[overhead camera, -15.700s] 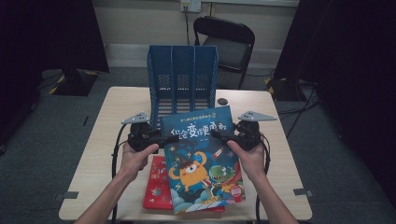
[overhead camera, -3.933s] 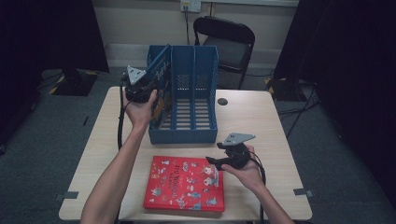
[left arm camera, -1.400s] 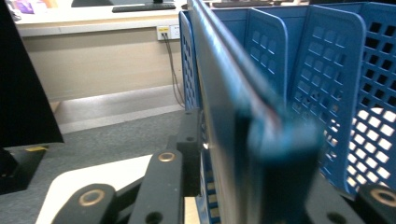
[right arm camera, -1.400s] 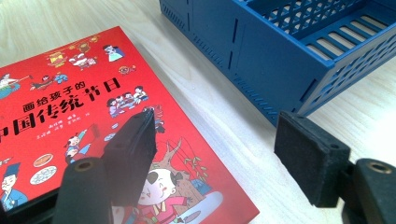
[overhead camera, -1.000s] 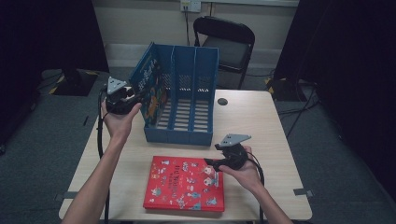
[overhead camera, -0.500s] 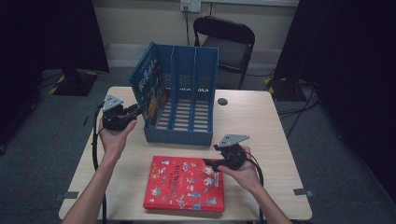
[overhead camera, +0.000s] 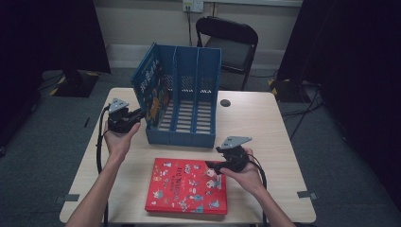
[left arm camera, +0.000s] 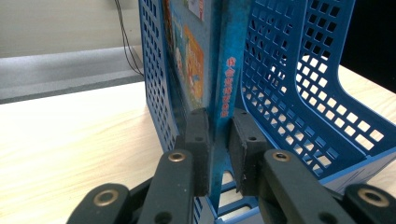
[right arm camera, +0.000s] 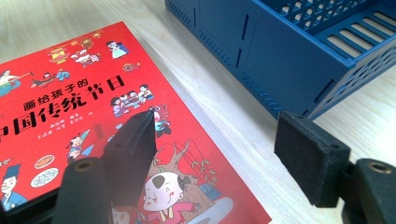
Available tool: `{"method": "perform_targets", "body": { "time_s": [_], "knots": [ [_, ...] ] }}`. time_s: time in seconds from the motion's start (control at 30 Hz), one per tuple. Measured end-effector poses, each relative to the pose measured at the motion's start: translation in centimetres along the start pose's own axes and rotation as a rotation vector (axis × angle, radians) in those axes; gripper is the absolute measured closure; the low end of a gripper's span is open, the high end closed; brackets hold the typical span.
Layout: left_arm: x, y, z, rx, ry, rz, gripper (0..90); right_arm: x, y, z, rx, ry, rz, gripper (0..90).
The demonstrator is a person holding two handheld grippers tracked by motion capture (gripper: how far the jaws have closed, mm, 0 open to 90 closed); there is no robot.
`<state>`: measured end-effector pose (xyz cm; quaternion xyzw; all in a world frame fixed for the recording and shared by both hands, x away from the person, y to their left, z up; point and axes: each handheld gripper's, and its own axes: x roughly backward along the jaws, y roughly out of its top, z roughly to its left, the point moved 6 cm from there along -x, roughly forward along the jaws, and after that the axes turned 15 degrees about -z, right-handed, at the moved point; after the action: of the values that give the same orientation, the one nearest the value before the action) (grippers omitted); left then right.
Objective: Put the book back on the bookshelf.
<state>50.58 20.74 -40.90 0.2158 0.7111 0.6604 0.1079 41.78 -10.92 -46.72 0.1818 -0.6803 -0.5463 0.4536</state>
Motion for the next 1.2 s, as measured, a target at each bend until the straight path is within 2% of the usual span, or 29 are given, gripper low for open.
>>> {"method": "perform_targets", "body": {
  "time_s": [0.07,0.23,0.67,0.9,0.97,1.07,1.2],
  "knots": [
    [-0.1,0.0,-0.1,0.008,0.004,-0.008,78.9,0.0,0.0,0.0,0.001,0.001,0.002,29.1],
    [-0.5,0.1,0.1,-0.017,0.021,0.003,79.4,-0.1,0.0,0.1,0.0,0.003,0.005,29.1],
    [-1.7,0.3,0.4,-0.03,0.064,0.004,80.1,0.0,0.0,-0.1,-0.001,-0.001,0.003,29.1],
    [-1.6,0.3,0.4,-0.031,0.057,0.006,79.6,0.0,0.0,-0.1,0.001,0.0,0.004,29.1],
    [-1.5,0.2,0.4,-0.024,0.051,0.007,79.5,0.1,0.0,-0.1,-0.002,-0.002,0.004,29.1],
    [-0.9,0.1,0.5,-0.003,0.025,-0.001,74.7,0.1,-0.1,-0.3,-0.004,-0.006,0.002,29.1],
    [-0.1,-0.3,0.8,0.047,0.0,-0.006,69.2,0.1,-0.1,-0.3,-0.005,-0.006,0.004,29.1]
  ]
}}
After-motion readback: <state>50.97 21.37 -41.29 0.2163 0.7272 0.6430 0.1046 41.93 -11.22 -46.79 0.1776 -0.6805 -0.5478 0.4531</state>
